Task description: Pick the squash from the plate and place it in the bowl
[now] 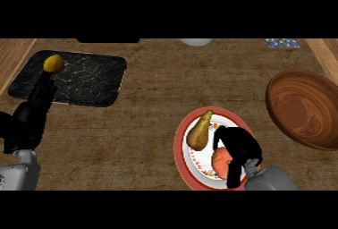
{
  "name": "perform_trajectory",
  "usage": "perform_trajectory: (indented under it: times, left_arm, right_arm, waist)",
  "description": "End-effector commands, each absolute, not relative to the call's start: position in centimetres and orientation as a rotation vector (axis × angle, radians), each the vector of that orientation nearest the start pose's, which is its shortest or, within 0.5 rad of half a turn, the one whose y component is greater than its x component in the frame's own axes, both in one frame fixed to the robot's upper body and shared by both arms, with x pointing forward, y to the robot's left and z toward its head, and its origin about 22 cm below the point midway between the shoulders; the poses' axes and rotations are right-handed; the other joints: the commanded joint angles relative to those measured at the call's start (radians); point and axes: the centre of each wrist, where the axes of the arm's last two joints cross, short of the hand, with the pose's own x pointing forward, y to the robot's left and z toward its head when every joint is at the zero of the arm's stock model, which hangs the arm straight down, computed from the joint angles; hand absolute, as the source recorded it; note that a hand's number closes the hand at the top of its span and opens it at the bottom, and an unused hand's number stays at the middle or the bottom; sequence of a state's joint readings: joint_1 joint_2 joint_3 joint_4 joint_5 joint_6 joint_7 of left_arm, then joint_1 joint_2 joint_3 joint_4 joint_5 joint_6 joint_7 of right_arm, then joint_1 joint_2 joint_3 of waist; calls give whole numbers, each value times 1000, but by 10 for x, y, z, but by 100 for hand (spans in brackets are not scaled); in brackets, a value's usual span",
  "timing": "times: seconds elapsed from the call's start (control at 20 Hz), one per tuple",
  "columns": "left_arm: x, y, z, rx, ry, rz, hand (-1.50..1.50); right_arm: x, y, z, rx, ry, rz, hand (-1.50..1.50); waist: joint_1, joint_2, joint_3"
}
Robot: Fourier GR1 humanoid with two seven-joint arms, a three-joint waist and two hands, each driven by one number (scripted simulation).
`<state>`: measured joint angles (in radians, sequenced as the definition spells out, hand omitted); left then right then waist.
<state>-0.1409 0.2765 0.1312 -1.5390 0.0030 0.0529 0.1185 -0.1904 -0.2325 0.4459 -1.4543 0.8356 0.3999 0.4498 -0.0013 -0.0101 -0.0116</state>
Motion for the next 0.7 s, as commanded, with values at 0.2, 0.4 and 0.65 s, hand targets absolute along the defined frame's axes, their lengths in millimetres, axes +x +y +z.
perform_trajectory:
  times: [0.2, 0.4, 0.65]
  left_arm:
    - [283, 305, 46, 321, -1572, -66, 0]
    - [270, 297, 60, 324, -1585, -54, 0]
    - [269, 313, 61, 348, -1549, -54, 0]
  right_arm:
    - [274, -162, -23, -594, -983, 1345, 150]
    - [249, -176, 3, -677, -1060, 1361, 150]
    - [200, -190, 20, -505, -1289, 1628, 150]
  waist:
    - [4, 11, 12]
    - [-1, 8, 12]
    - [-15, 1, 12]
